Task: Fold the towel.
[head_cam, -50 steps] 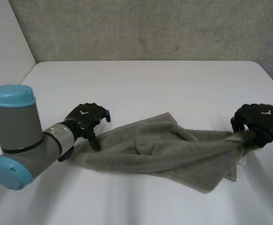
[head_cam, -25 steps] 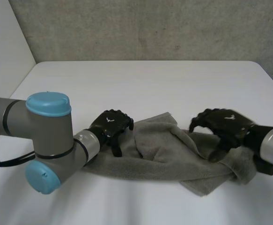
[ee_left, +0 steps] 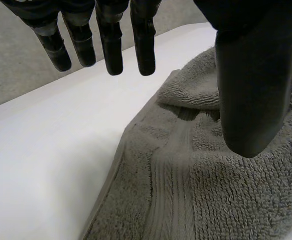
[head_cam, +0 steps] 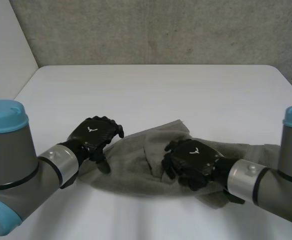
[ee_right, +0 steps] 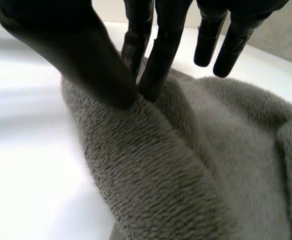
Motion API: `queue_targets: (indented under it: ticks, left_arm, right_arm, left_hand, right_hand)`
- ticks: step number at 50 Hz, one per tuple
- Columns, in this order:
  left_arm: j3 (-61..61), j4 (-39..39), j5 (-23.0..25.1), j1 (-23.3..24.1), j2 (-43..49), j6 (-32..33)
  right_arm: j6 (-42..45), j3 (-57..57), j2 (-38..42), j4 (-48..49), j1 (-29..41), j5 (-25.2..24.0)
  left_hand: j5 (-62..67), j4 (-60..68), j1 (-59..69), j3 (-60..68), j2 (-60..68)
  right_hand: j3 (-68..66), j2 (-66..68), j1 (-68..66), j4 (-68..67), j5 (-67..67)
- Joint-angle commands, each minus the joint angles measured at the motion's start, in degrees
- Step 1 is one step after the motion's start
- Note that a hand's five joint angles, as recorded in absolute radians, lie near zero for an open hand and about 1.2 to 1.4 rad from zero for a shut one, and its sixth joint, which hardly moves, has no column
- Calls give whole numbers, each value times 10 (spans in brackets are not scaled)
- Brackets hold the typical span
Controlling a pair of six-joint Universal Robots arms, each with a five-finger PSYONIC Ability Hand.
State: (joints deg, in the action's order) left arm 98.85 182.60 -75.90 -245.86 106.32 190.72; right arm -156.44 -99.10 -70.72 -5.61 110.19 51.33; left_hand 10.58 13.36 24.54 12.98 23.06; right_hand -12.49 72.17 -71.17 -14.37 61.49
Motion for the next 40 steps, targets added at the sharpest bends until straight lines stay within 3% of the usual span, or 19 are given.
queue_targets:
  ticks: [1, 8, 13, 15, 16, 18, 21, 28, 32, 40]
  left_arm:
    - [27, 3, 1, -20, -23, 0]
    - [40, 5, 1, -45, -39, 0]
    - [43, 6, 17, -57, -42, -1]
    - [44, 5, 36, -57, -41, -1]
    - [44, 5, 37, -57, -41, -1]
    - [49, 1, 49, -57, -40, 0]
    - [56, 0, 58, -59, -40, 4]
    - [96, -1, 74, -103, -42, 45]
    - [108, -1, 87, -113, -42, 58]
    - [118, -1, 91, -115, -40, 59]
  right_arm:
    - [-3, 85, 58, 16, 58, 31]
    - [-5, 160, 76, -9, 111, 35]
    - [-4, 179, 75, -12, 119, 72]
    - [1, 167, 69, -12, 114, 113]
    - [1, 167, 69, -12, 114, 113]
    - [3, 137, 59, -8, 110, 151]
    - [5, 100, 37, -5, 94, 172]
    - [26, 22, -1, 3, 59, 156]
    - [31, 0, -5, 2, 60, 132]
    - [12, 7, 19, 38, 107, 128]
  left_hand:
    - [-15, -34, -54, -30, -39]
    - [-31, -34, -71, -30, -56]
    - [-38, -34, -78, -30, -63]
    - [-48, -34, -88, -30, -73]
    - [-48, -34, -88, -30, -73]
    - [-65, -34, -105, -30, -90]
    - [-67, -34, -106, -30, -91]
    - [-63, -34, -103, -30, -88]
    - [-62, -34, -101, -30, -86]
    - [-60, -34, -100, -30, -85]
  right_hand:
    - [25, 78, -88, 44, 85]
    - [25, 78, -88, 44, 85]
    - [25, 78, -88, 44, 85]
    - [25, -113, 103, 44, -107]
    - [25, -115, 104, 44, -108]
    - [25, -277, 267, 44, -270]
    - [25, -328, 318, 44, -321]
    - [25, -394, 384, 44, -387]
    - [25, -553, 543, 44, -546]
    - [25, -540, 530, 44, -533]
